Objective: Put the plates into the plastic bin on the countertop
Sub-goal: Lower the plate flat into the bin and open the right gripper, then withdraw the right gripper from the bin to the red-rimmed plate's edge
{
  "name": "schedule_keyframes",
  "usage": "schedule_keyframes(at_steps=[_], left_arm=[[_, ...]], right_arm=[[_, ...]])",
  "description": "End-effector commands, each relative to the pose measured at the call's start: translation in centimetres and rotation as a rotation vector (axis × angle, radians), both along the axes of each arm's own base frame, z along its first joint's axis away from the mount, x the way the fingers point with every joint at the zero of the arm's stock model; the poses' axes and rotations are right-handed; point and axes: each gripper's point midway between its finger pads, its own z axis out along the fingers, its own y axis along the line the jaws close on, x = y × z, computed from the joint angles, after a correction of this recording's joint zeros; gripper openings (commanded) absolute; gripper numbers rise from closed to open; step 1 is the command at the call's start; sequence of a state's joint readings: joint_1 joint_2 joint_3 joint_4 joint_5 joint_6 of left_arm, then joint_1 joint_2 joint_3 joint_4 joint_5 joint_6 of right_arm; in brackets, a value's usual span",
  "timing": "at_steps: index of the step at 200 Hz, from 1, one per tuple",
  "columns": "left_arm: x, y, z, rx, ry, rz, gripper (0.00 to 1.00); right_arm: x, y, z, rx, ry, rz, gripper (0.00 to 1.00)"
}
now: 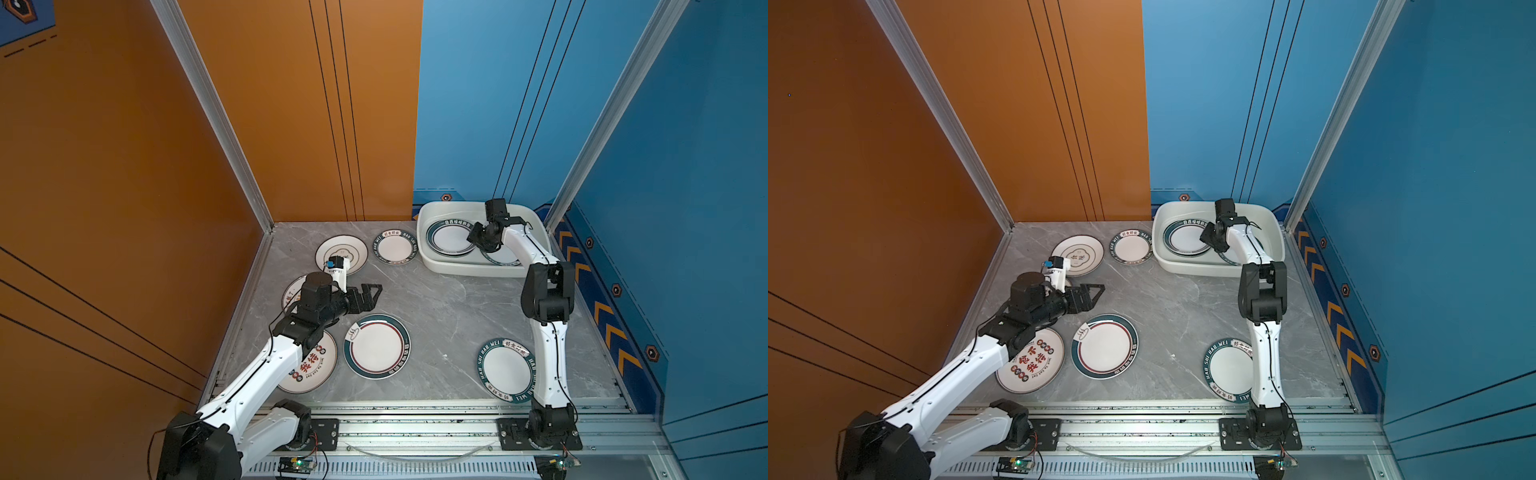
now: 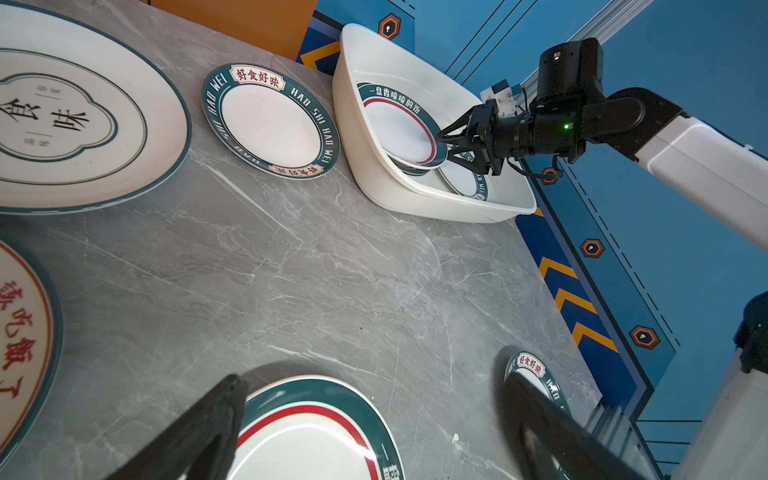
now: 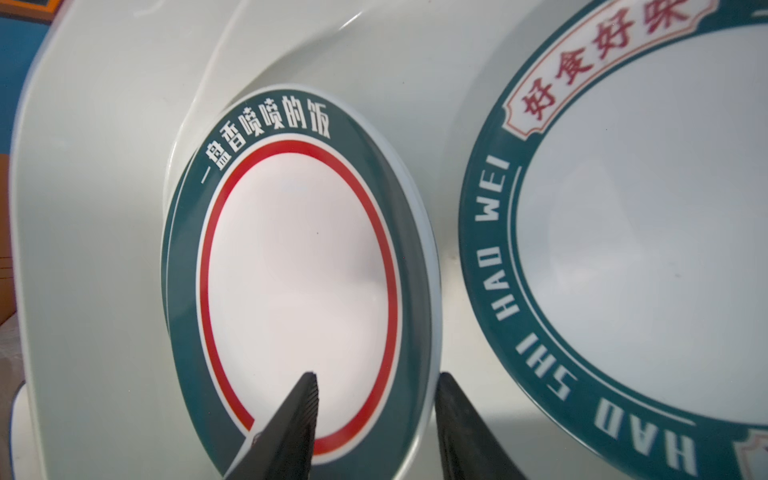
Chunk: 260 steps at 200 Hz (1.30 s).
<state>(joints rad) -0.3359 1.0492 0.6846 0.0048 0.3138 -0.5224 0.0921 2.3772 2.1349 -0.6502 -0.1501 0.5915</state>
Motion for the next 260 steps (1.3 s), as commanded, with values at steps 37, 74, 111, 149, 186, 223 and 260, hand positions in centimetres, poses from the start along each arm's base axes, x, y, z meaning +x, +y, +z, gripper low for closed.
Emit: schedule_keyframes(at_steps=[37, 74, 111, 149, 186, 223, 260], left_arm=[[-0.4, -0.1, 0.0, 0.021, -0.014, -0.014, 0.98], [-0.3, 0.8, 0.0, 0.043, -0.007, 0.033, 0.98], [-0.2, 2.1, -0.3, 0.066, -0.001, 0.086, 0.98], [0.4, 3.3, -0.3, 0.051, -0.005, 0.136, 0.98], [1.0, 2.9, 0.0, 0.022, -0.01, 0.128, 0.98], [1.6, 2.5, -0.1, -0.001, -0.003, 0.122, 0.98], [1.8, 2.0, 0.1, -0.021, 0.0, 0.115, 0.98]], right_arm=[[-1.7, -1.5, 6.7, -0.161, -0.077, 0.022, 0.49], [-5.0, 0.8, 12.0, -0.128, -0.198, 0.101, 0.49], [-12.2, 7.2, 13.0, 0.079, -0.247, 0.353, 0.49], [-21.6, 13.6, 9.4, 0.296, -0.142, 0.582, 0.49], [-28.6, 16.5, 5.4, 0.353, -0.068, 0.653, 0.49], [-31.2, 18.5, 2.3, 0.4, -0.037, 0.631, 0.48], [-32.7, 21.6, -1.0, 0.431, 0.011, 0.662, 0.48]])
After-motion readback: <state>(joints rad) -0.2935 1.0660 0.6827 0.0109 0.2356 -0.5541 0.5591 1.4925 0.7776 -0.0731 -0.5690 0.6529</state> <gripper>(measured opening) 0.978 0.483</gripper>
